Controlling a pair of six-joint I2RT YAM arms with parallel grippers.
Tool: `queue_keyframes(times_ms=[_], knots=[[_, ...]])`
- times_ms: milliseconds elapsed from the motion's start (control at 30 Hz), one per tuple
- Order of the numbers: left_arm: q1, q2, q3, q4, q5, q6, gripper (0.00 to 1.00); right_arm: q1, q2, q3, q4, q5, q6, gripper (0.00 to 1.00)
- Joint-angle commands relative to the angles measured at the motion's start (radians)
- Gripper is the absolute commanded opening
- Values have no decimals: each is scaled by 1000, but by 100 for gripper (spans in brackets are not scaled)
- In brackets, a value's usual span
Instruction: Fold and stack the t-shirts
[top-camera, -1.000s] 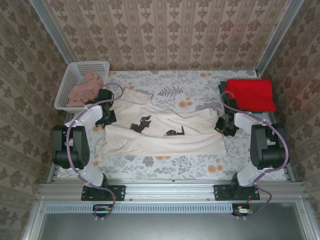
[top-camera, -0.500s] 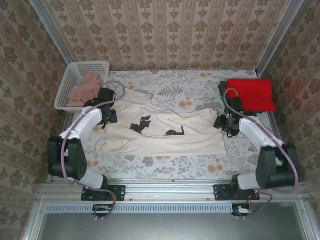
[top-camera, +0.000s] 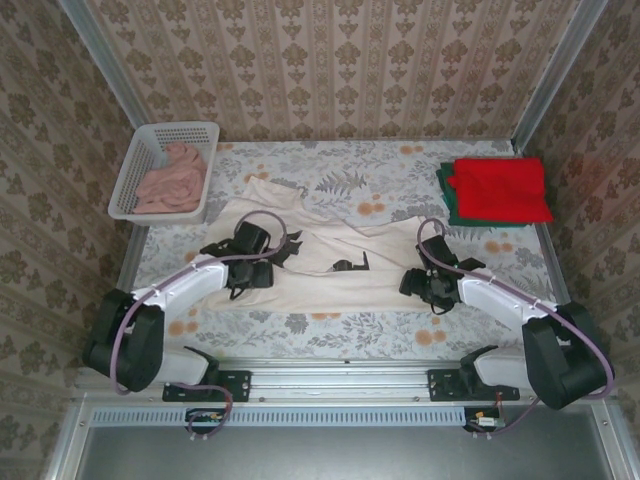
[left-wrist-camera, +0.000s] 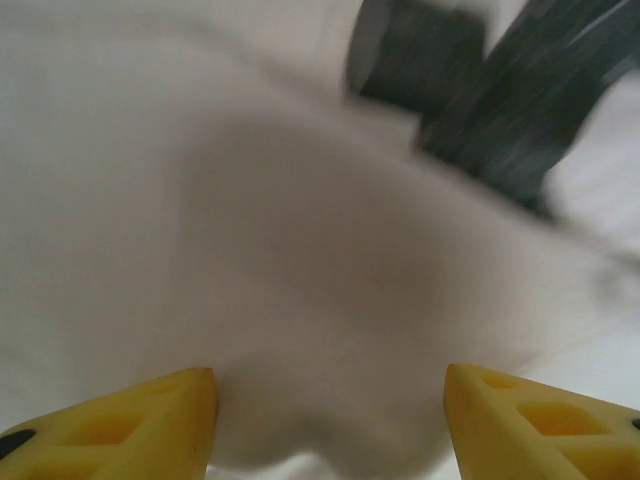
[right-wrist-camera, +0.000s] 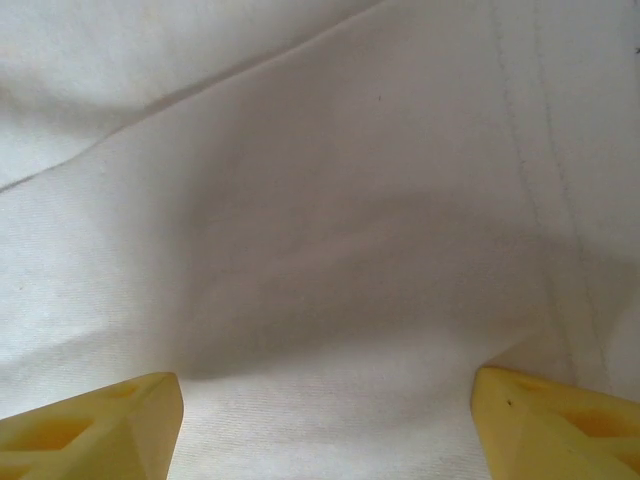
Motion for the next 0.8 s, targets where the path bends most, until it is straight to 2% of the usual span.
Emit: queue_keyframes(times_ms=[0,267,367,467,567,633,700,767], knots=[[26,-33,-32,-42,-44,-73,63,-22,-23,-33,-13,35,51,79],[186,-90,-115,-92,-22,-87,64,-27,-89,-41,-80,90,65,80],[196,-108,-125,-106,-10,-89,64,-30,-113,-11,-119,108,31,80],[196,-134,-114,-143,-28,-91,64,-31,-150,28,-97,67,-7,82],[196,-182,-55,-188,-44,-75,64,-34,-148,97,-71,34,-64,84],[190,-198,18,-202,-59,-54,65,-42,-101,176,-82,57,-104,86],[188,-182,111,-189,-72,-23,67,-68,-37,256,-86,70,-147,86],[192,-108,213,-136,-81,25,73,-119,42,333,-83,70,-179,86]])
